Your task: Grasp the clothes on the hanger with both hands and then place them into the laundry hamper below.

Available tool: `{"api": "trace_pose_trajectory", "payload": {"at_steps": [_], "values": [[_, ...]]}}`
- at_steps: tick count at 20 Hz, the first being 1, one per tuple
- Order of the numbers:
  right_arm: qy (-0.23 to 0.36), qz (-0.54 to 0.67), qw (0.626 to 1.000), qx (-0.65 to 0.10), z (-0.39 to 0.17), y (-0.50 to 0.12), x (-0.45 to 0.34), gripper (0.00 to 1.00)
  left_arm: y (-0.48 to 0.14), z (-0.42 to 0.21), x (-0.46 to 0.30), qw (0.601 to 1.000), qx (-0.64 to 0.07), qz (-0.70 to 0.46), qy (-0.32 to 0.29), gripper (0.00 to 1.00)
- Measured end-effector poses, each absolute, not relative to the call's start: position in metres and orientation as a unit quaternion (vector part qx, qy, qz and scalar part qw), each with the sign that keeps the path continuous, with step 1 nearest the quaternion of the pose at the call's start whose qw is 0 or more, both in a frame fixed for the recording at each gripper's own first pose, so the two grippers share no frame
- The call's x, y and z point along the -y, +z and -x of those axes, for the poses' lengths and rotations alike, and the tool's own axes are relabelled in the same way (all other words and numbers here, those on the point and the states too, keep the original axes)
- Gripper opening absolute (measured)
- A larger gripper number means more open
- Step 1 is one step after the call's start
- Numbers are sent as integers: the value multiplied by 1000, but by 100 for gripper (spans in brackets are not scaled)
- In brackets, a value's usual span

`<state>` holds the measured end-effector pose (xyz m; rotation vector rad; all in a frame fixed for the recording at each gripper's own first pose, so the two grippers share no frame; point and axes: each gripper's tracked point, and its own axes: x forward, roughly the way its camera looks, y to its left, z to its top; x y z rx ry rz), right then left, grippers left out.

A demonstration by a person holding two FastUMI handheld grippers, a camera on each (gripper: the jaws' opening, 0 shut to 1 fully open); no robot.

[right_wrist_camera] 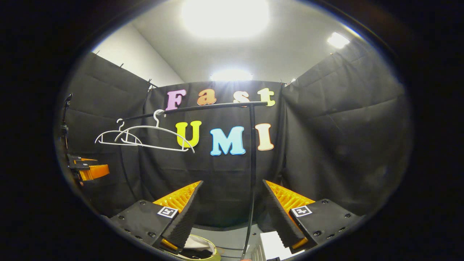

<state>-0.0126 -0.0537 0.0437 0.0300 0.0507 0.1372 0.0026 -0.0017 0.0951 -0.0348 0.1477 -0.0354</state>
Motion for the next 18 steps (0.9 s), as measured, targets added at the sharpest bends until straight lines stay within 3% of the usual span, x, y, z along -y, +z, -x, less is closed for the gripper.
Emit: {"api": "trace_pose_trajectory", "payload": {"at_steps": [10, 11, 12, 18], "values": [[55, -12, 998, -18, 30, 45, 62, 93, 107, 35, -17, 998, -61, 25, 14, 86], [54, -13, 998, -17, 31, 46, 62, 98, 108, 36, -18, 998, -60, 24, 15, 86], [53, -13, 998, -14, 32, 47, 62, 93, 110, 37, -18, 998, -59, 23, 16, 86], [50, -13, 999, 10, 40, 60, 65, 93, 122, 46, -12, 998, -53, 11, 16, 86]]}}
